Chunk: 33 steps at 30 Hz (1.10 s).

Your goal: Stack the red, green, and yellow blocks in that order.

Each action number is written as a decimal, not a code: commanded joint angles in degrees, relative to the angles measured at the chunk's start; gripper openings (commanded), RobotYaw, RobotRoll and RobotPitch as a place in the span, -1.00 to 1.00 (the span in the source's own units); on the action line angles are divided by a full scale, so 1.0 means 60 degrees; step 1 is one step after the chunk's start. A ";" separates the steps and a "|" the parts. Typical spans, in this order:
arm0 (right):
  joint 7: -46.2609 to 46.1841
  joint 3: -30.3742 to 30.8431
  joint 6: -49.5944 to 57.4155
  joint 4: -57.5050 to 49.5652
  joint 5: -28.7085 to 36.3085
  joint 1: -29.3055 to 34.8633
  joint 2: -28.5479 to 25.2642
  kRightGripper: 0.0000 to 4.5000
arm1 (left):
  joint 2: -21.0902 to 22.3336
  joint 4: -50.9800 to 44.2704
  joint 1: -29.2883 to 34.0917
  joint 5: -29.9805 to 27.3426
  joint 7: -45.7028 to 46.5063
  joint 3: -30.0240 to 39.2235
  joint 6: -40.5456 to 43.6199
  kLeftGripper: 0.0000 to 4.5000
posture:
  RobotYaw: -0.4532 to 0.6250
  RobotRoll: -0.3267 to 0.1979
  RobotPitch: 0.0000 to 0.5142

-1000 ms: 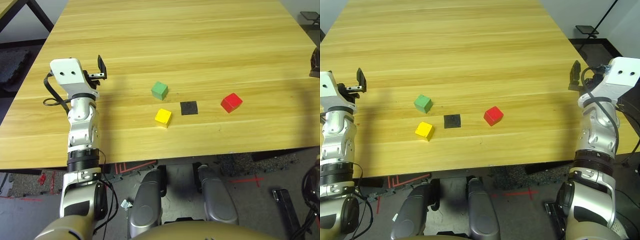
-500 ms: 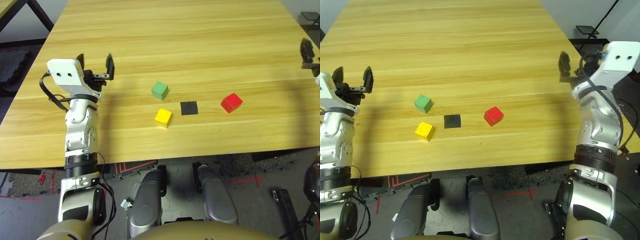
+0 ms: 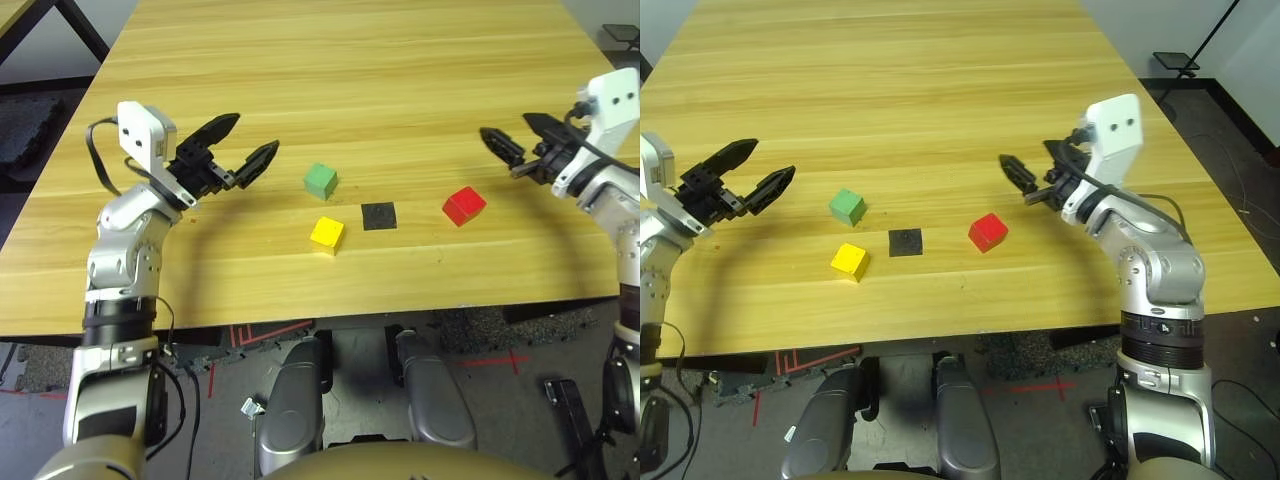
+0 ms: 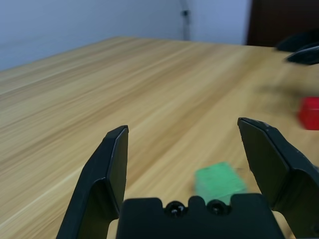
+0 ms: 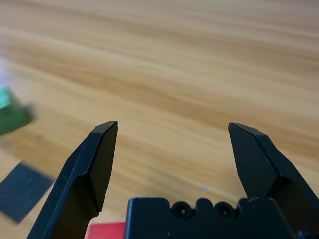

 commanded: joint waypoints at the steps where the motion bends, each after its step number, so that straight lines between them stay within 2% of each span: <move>1: 0.0271 0.0263 0.0324 -0.0375 0.0060 0.0250 -0.0100 1.00 | 0.0208 -0.0055 -0.0036 -0.0307 -0.0914 -0.0303 0.0485 0.98 | 0.31 0.20 -0.08; 6: 0.0487 0.0339 0.0412 -0.0581 -0.0030 0.0451 -0.0270 1.00 | 0.0367 -0.0474 -0.0028 -0.0326 -0.1600 -0.0509 0.0723 0.98 | 0.31 0.19 -0.10; 12: 0.0582 0.0304 0.0697 -0.1216 0.0079 0.0943 -0.0499 1.00 | 0.0322 -0.0673 0.0015 -0.0215 -0.1728 -0.0678 0.0705 0.98 | 0.28 0.16 -0.10; 20: 0.0398 0.0283 0.1270 -0.2247 0.0192 0.1822 -0.0363 1.00 | 0.0212 -0.0547 -0.0061 -0.0161 -0.1841 -0.0829 0.0636 0.98 | 0.27 0.13 -0.10; 33: 0.0147 0.0359 0.1080 -0.2530 -0.0112 0.2860 -0.0226 1.00 | 0.0252 -0.0626 -0.0302 -0.0238 -0.2366 -0.0979 0.0748 0.98 | 0.25 0.13 -0.04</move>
